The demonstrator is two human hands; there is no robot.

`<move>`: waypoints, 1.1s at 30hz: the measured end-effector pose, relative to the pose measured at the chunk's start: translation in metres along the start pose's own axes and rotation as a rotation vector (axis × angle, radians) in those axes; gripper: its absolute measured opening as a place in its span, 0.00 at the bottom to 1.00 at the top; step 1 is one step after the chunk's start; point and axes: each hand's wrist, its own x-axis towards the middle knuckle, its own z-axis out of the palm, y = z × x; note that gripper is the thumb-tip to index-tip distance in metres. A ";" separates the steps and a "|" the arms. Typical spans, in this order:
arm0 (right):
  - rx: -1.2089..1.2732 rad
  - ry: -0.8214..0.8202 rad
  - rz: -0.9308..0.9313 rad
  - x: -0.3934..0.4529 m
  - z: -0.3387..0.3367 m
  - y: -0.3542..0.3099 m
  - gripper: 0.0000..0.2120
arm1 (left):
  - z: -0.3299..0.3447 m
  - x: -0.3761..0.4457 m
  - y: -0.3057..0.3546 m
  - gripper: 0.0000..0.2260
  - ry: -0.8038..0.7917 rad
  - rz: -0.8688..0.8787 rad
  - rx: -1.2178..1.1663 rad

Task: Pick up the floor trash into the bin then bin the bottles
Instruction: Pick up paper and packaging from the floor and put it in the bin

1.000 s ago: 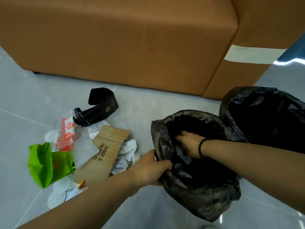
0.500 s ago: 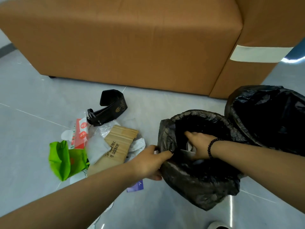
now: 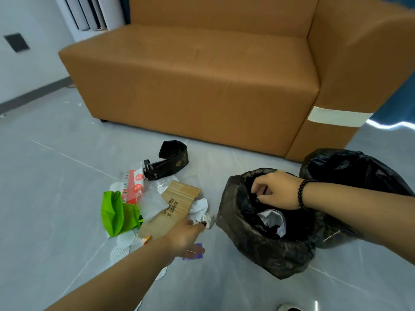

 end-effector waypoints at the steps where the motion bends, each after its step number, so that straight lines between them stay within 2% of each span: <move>1: 0.002 0.008 -0.021 0.000 -0.001 -0.012 0.11 | -0.004 0.002 -0.007 0.13 0.008 -0.013 0.005; 4: 0.022 0.002 -0.084 0.009 0.008 -0.049 0.11 | -0.019 0.015 -0.029 0.06 0.034 -0.030 0.035; 10: 0.075 -0.055 -0.087 0.055 0.065 -0.105 0.12 | -0.047 0.042 -0.062 0.11 0.093 -0.077 -0.121; 11: 0.088 -0.070 -0.075 0.065 0.073 -0.111 0.12 | -0.051 0.050 -0.065 0.13 0.141 -0.043 -0.070; 13: 0.121 -0.085 -0.052 0.083 0.086 -0.123 0.12 | -0.059 0.072 -0.074 0.17 0.228 0.033 0.236; 15: 0.152 -0.073 -0.031 0.098 0.095 -0.130 0.11 | -0.060 0.092 -0.082 0.15 0.288 0.073 0.560; 18: 0.176 -0.079 0.002 0.114 0.108 -0.133 0.12 | -0.054 0.111 -0.089 0.20 0.264 0.148 0.855; 21: 0.182 -0.104 0.014 0.120 0.114 -0.127 0.10 | -0.042 0.123 -0.091 0.24 0.206 0.143 1.101; 23: 0.173 -0.107 0.025 0.119 0.113 -0.120 0.11 | -0.035 0.132 -0.093 0.25 0.147 0.116 1.174; 25: 0.158 -0.106 0.038 0.115 0.108 -0.112 0.12 | -0.028 0.134 -0.094 0.31 0.105 0.046 1.187; 29: 0.142 -0.077 0.075 0.100 0.088 -0.102 0.12 | -0.024 0.123 -0.085 0.42 0.227 0.058 1.181; 33: 0.103 -0.042 0.070 0.078 0.055 -0.101 0.12 | -0.035 0.096 -0.056 0.42 0.288 0.071 1.137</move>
